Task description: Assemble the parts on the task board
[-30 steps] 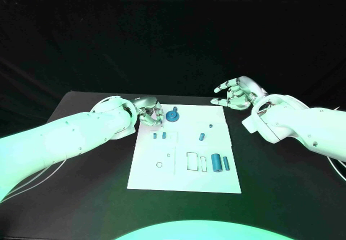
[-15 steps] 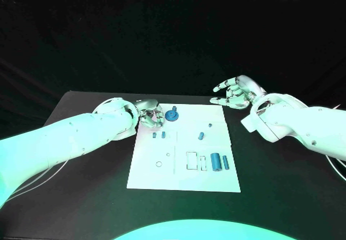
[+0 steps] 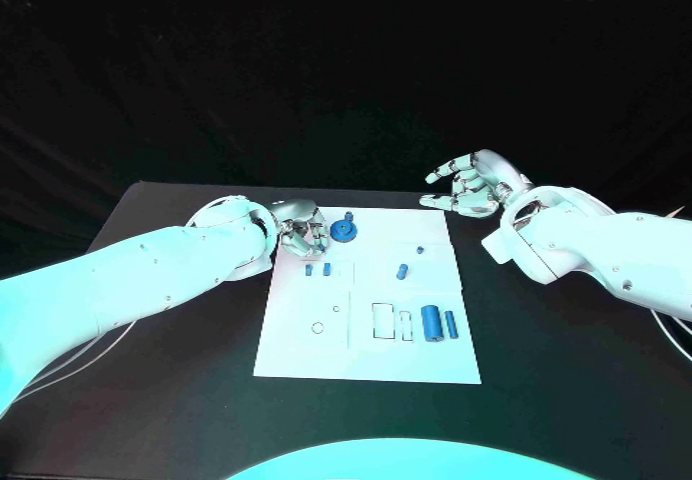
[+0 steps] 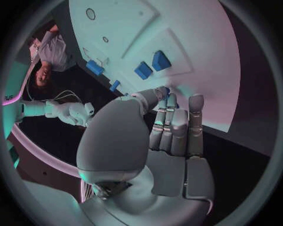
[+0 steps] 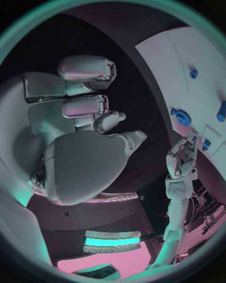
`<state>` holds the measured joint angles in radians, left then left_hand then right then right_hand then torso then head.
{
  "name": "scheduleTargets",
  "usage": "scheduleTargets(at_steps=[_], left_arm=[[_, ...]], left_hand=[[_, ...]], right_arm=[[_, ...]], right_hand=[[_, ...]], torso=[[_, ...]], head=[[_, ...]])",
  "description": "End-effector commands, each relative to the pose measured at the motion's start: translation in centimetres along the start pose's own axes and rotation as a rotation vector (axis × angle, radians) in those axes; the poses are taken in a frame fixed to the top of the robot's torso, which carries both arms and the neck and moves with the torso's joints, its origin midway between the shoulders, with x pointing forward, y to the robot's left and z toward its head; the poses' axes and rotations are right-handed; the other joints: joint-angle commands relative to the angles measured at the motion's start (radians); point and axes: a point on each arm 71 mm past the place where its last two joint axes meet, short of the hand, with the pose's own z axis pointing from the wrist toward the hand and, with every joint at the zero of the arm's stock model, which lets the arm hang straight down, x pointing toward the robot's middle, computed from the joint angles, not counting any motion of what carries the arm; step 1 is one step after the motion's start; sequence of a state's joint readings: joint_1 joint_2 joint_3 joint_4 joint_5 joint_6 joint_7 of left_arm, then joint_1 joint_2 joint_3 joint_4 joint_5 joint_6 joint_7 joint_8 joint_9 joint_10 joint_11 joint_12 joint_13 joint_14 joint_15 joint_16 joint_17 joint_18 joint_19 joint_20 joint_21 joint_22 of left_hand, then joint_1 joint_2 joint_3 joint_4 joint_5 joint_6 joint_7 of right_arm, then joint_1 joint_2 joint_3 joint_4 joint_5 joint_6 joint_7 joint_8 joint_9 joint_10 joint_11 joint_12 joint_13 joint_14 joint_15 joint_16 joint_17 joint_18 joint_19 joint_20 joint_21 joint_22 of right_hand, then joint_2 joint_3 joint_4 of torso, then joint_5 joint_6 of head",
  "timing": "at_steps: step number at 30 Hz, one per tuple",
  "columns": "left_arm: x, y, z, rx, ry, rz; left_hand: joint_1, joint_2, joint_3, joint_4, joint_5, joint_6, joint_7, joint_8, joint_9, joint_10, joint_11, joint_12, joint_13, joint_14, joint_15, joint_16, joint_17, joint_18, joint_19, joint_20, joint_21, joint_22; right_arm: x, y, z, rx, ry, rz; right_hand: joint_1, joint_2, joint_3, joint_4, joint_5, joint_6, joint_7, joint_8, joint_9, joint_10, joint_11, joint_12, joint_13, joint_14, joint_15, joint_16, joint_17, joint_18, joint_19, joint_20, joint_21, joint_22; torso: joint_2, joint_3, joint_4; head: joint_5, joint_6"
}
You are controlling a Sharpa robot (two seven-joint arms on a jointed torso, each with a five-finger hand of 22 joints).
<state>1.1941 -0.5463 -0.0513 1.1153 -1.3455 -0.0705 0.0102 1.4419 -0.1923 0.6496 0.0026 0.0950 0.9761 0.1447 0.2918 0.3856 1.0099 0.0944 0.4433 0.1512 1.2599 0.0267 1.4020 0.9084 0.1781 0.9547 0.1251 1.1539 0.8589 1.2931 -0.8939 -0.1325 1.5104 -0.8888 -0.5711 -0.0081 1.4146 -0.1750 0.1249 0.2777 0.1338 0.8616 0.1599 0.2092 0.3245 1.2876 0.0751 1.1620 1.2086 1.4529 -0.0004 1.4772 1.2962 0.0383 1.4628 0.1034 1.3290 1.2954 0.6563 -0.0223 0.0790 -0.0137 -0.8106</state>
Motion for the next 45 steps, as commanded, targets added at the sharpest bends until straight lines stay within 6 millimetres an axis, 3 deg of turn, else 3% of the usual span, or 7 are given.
scheduleTargets(at_steps=[1, 27, 45], left_arm=[[0.37, -0.03, 0.09, -0.001, 0.012, -0.001], [0.69, -0.19, 0.05, 0.017, -0.019, -0.008], [1.08, 0.10, 0.10, -0.027, 0.036, -0.009]], left_hand=[[-0.012, 0.013, -0.005, -0.007, -0.004, 0.029, 0.007, -0.006, 0.004, 0.044, -0.006, -0.008, 0.002, 0.008, -0.003, 0.021, 0.014, -0.011, 0.017, 0.000, 0.015, 0.017], [-0.003, 0.025, -0.013, -0.027, -0.004, 0.077, -0.007, 0.000, 0.015, 0.098, -0.024, -0.008, 0.027, 0.042, -0.019, 0.034, 0.050, -0.025, 0.079, -0.010, 0.055, 0.076], [-0.016, 0.021, -0.027, -0.026, -0.011, 0.057, -0.006, -0.019, 0.012, 0.087, -0.022, -0.011, 0.035, 0.024, -0.017, 0.026, 0.025, -0.015, 0.034, -0.012, 0.022, 0.028]], right_arm=[[0.06, 0.06, 0.00, -0.004, 0.002, 0.000], [0.04, 0.02, 0.02, -0.004, 0.001, -0.001], [0.01, -0.02, 0.00, -0.003, 0.001, -0.001]], right_hand=[[-0.029, 0.012, 0.035, 0.010, 0.008, 0.002, -0.003, 0.021, 0.008, -0.021, -0.005, -0.003, -0.004, 0.070, -0.006, -0.019, 0.093, 0.018, 0.011, -0.008, -0.012, 0.129], [-0.029, 0.012, 0.035, 0.010, 0.008, 0.002, -0.003, 0.021, 0.008, -0.021, -0.005, -0.003, -0.004, 0.070, -0.006, -0.019, 0.093, 0.018, 0.011, -0.008, -0.012, 0.129], [-0.032, 0.011, 0.036, 0.009, 0.008, 0.001, -0.004, 0.024, 0.008, -0.021, -0.005, -0.004, -0.007, 0.070, -0.007, -0.022, 0.090, 0.018, 0.011, -0.009, -0.017, 0.126]], torso=[[0.001, -0.0005, -0.0006], [0.000, 0.0002, -0.0003], [0.000, -0.0003, -0.0001]], head=[[0.001, 0.001], [-0.004, -0.001], [-0.006, -0.002]])
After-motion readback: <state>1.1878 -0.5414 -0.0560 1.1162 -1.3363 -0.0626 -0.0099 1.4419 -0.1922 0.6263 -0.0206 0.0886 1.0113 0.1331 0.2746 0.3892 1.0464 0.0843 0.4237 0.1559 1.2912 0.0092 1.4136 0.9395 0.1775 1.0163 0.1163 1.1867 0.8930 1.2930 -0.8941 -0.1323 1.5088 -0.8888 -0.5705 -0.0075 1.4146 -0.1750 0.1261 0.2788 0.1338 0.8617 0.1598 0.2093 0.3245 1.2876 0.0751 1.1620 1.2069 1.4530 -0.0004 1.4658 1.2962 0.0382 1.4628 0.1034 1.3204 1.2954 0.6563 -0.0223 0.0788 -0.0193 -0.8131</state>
